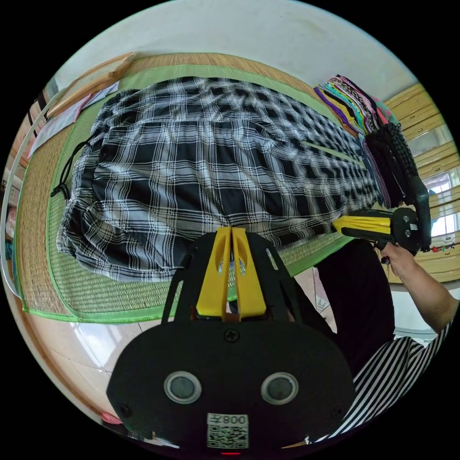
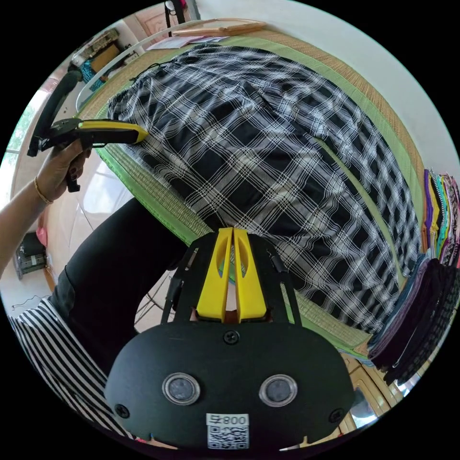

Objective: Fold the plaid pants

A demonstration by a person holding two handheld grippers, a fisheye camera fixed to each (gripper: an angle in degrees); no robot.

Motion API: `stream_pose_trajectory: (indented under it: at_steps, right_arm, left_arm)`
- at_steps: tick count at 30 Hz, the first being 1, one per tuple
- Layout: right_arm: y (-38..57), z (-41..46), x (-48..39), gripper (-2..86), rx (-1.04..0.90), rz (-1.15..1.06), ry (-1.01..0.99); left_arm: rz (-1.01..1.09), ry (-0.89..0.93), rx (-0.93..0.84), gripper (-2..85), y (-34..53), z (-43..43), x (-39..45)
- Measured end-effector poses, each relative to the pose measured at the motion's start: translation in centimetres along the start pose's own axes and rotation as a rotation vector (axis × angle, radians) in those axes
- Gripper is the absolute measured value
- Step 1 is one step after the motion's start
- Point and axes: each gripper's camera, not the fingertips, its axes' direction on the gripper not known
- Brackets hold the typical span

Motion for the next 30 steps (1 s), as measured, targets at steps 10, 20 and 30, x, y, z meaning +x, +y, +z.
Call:
stream_pose_trajectory:
  at_steps: [10,20,30]
  right_arm:
    - [-2.2,-3.6,2.0,0.2,0.005,0.098,0.028]
    - [-1.7,-8.4,11.5,0.5,0.152,0.256,-0.296]
    - [-10.3,-12.7,23.8,5.8,0.316,0.235,-0.365]
  left_arm:
    - [-0.017,0.131,0.064,0.2,2.8,-4.1,-5.6]
    - [-0.005,0.276,0.235,0.7,4.3,-11.9,-11.9]
    - [0.001,0.071,0.269,5.7,-7.2,-18.2,-18.8]
